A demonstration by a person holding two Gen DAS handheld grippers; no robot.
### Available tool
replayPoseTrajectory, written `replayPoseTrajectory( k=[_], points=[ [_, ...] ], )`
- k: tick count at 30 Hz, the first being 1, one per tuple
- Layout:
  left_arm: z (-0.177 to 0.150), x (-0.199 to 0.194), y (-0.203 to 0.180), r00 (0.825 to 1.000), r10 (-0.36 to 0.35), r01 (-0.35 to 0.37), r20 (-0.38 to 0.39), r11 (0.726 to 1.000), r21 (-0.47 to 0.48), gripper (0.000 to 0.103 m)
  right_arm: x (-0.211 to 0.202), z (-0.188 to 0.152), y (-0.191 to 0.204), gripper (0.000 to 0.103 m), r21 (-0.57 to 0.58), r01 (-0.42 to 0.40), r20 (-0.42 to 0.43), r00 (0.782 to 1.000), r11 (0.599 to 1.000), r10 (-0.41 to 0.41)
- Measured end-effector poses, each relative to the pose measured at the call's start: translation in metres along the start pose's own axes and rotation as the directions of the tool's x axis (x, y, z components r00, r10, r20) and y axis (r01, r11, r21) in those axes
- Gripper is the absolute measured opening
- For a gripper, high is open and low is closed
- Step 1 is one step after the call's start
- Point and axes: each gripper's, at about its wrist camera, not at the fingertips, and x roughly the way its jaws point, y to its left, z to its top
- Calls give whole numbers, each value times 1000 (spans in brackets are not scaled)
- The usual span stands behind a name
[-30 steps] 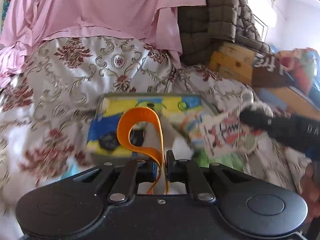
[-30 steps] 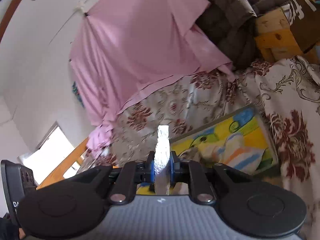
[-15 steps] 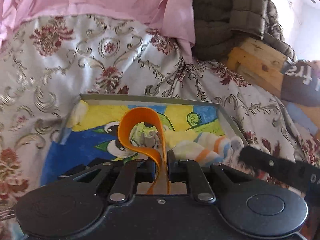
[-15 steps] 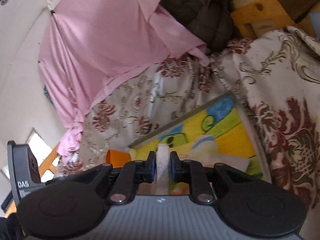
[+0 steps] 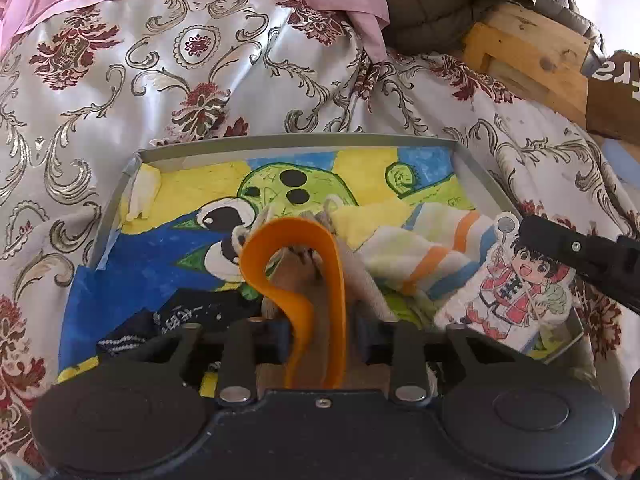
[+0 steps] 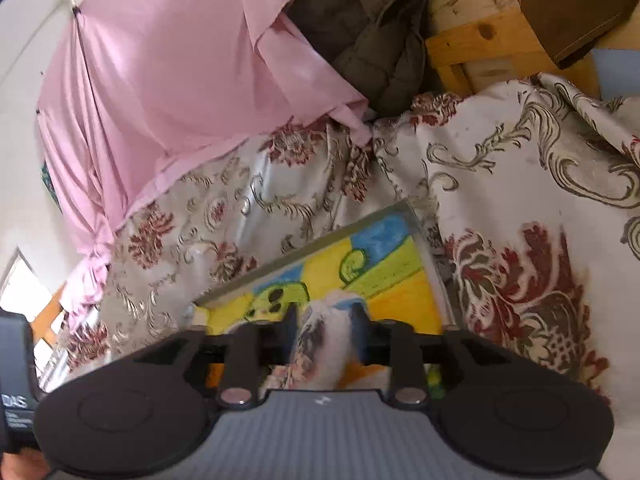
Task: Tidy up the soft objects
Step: 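Carry the orange strap to the tray while the right tool carries the packet there, then open the left tool over the tray while the right tool releases the packet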
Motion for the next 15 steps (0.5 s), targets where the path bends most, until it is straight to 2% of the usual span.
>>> replayPoseTrajectory(
  k=[1,3,5,10,12,15],
  points=[
    [-2,-3,0,1000,4,-3,6,1000,-3,43,-1,0,0,55,-6,0,-8,1000,1000,-1],
    [-4,-10,0,1000,13,-13,19,1000,-16,59,-4,-1,3,64,-17,12,-10,1000,1000,-12],
    [-6,-20,1,999,17,-15,47,1000,-27,65,-9,-1,6,71,-30,19,-10,1000,999,-20],
    [-11,-48,0,993,44,-36,112,997,-67,67,-33,3,18,85,-73,13,8,1000,997,-13],
    [-16,-68,-1,985,54,-40,164,995,-88,73,-48,7,23,89,-96,11,26,1000,995,-9],
    [-21,-97,-3,970,72,-49,231,993,-105,76,-74,10,33,96,-124,11,66,998,992,-3]
  ],
)
